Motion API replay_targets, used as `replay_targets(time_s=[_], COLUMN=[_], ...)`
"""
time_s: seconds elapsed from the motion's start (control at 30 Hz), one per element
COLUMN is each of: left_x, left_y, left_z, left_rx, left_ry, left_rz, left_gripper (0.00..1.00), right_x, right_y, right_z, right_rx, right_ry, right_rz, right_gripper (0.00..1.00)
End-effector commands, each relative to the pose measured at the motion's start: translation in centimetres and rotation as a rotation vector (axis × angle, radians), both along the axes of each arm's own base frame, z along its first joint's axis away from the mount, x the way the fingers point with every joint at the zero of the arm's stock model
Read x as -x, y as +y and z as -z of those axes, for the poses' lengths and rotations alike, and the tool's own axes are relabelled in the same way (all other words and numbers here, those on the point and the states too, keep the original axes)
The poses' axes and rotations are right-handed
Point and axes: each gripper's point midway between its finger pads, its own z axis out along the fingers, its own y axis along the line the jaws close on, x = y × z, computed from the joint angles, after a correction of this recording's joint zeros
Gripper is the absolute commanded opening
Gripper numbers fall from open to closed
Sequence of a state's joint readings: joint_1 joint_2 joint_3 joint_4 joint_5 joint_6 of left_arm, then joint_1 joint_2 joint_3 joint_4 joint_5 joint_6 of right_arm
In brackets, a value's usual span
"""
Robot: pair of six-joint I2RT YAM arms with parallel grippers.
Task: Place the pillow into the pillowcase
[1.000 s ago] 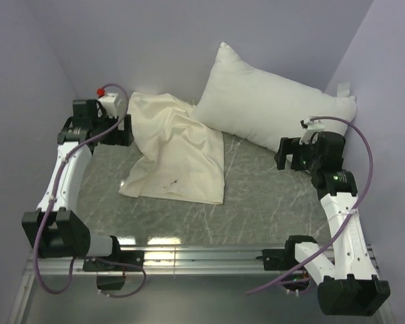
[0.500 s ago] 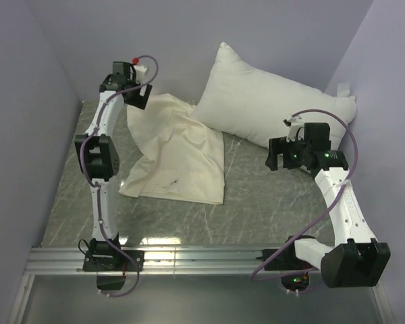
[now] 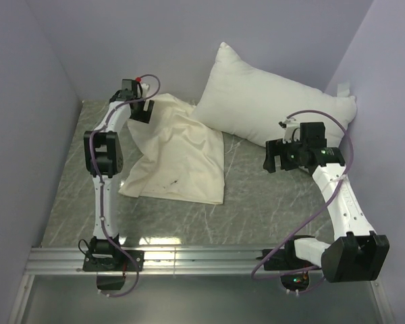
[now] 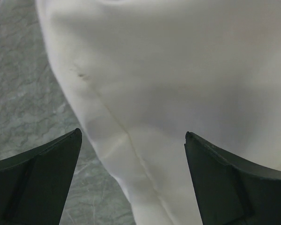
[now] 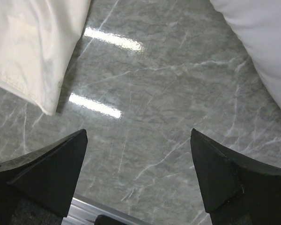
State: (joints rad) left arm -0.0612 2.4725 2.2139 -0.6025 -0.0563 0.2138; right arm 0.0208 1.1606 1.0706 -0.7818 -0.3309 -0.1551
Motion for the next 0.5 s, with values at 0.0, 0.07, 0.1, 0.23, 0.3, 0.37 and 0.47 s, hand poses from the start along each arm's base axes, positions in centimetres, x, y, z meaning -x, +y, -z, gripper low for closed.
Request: replay_targets(time_s=[0.0, 0.07, 0.1, 0.23, 0.3, 0.37, 0.47], left_x=[-1.2, -0.8, -0.5, 0.8, 0.8, 0.8, 0.4], left_y=[3.2, 3.8, 3.7, 2.8, 2.8, 3.9, 3.9], left_z=[-0.6, 0.6, 1.2, 2.9, 3.1, 3.7, 3.7], left_rx=[0.049, 0.034, 0.039, 0.068, 0.072, 0.099, 0.171], left_ry=[-0.052, -0.022, -0.006, 0.038, 0.033, 0.047, 0.054], left_rz=[-0.146, -0.156, -0.147, -0.105, -0.106, -0.130, -0.140], left_gripper=[0.99, 0.99, 0.99, 0.95, 0.90, 0.84, 0.65], right_x=[-0.3, 0.0, 0.0, -0.2, -0.3, -0.4, -0.5], right_y=[1.0, 1.7, 1.8, 2.2, 2.3, 2.3, 2.2], right_z=[-1.9, -1.5, -1.4, -1.3, -1.5, -1.5, -1.5], right_rx=[-0.005, -0.002, 0.003, 0.010, 0.006, 0.005, 0.006], right_ry=[-0.046, -0.034, -0.030, -0.021, -0.020, -0.017, -0.014], right_rz=[-0.061, -0.092, -0.099, -0.109, -0.112, -0.113, -0.111], right_gripper=[0.98, 0.98, 0.97, 0.97, 0.96, 0.96, 0.95])
